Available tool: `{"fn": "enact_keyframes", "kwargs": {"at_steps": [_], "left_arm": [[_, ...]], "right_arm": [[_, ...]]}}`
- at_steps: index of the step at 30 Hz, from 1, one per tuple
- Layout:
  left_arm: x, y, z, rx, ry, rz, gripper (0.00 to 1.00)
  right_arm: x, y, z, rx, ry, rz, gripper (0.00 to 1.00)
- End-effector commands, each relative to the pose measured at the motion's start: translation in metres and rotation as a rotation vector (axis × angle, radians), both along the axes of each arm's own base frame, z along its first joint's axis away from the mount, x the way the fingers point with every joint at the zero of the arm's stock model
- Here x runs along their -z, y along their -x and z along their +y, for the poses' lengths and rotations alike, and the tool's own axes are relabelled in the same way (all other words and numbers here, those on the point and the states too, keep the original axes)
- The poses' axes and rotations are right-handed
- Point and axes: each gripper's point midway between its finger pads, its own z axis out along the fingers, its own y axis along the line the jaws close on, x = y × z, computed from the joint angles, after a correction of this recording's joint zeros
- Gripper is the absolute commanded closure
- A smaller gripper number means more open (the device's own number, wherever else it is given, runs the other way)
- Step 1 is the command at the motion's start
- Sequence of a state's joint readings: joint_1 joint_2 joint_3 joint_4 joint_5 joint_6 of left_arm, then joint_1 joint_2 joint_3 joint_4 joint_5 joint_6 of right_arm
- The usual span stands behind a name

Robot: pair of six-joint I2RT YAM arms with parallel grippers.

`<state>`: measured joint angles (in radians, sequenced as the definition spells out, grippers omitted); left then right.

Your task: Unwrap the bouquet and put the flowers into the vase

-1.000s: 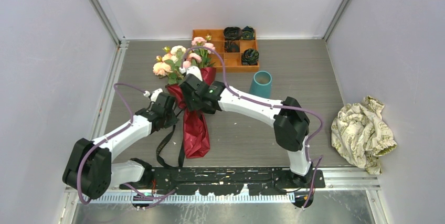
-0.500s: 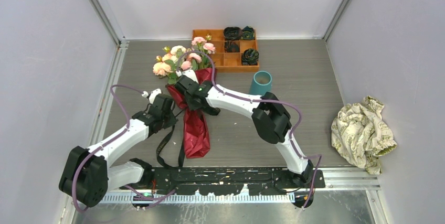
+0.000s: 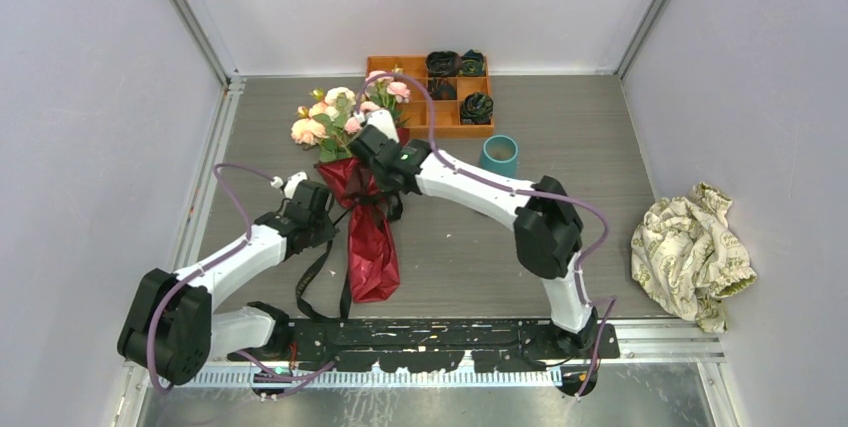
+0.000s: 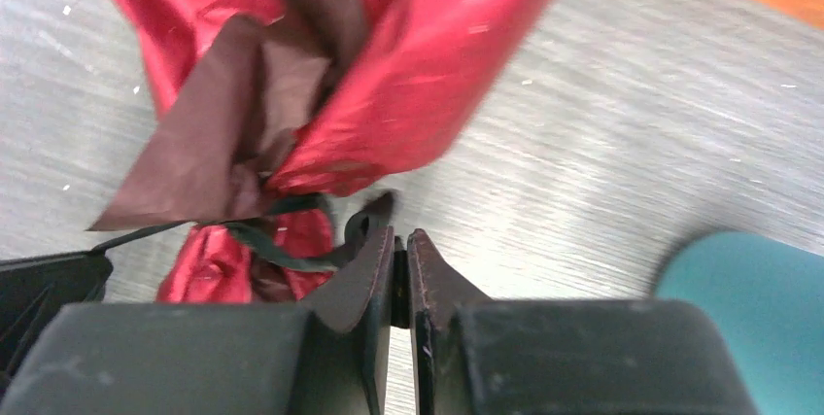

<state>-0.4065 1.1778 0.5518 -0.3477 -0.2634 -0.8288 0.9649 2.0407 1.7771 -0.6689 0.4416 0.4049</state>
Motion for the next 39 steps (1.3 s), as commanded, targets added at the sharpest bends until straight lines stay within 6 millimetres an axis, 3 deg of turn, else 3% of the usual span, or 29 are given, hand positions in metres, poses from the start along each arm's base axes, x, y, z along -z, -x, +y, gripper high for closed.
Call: {"fn": "enact_keyframes", "kwargs": {"at_steps": [1, 8, 13, 15, 17, 19, 23, 29, 34, 37, 39], "left_arm": [[0.002, -0.004, 0.002, -0.001, -0.004, -0.01, 1.0], [0.003, -0.003, 0.005, -0.003, -0.005, -0.006, 1.0], [0.003, -0.003, 0.006, -0.005, -0.006, -0.007, 1.0], [0.002, -0.003, 0.005, -0.002, -0.002, -0.008, 1.0], [0.0, -0.003, 0.004, 0.001, 0.002, -0.006, 0.99], [-0.004, -0.005, 0.001, 0.011, 0.014, -0.011, 0.96], [-0.018, -0.006, -0.005, 0.036, 0.042, -0.028, 0.88], [-0.054, -0.005, -0.023, 0.102, 0.148, -0.104, 0.8], [-0.097, -0.004, -0.059, 0.247, 0.339, -0.246, 0.95], [-0.1, -0.003, -0.08, 0.313, 0.458, -0.295, 0.97], [-0.089, -0.003, -0.09, 0.33, 0.519, -0.292, 0.98]], "right_arm": [[-0.055, -0.019, -0.04, 0.099, -0.026, -0.121, 0.84], [-0.065, -0.025, -0.07, 0.152, -0.009, -0.145, 0.84], [-0.102, -0.025, -0.095, 0.193, 0.03, -0.222, 0.83], [-0.118, -0.024, -0.108, 0.215, 0.047, -0.253, 0.71], [-0.129, -0.021, -0.117, 0.222, 0.057, -0.265, 0.49], [-0.135, -0.017, -0.12, 0.221, 0.054, -0.259, 0.4], [-0.129, -0.006, -0.098, 0.147, -0.065, -0.195, 0.38], [-0.09, 0.011, -0.043, -0.013, -0.196, -0.033, 0.44], [-0.056, 0.016, -0.009, -0.087, -0.245, 0.073, 0.45], [-0.045, 0.017, 0.001, -0.109, -0.265, 0.105, 0.45], [-0.042, 0.019, 0.006, -0.117, -0.277, 0.121, 0.45]]}}
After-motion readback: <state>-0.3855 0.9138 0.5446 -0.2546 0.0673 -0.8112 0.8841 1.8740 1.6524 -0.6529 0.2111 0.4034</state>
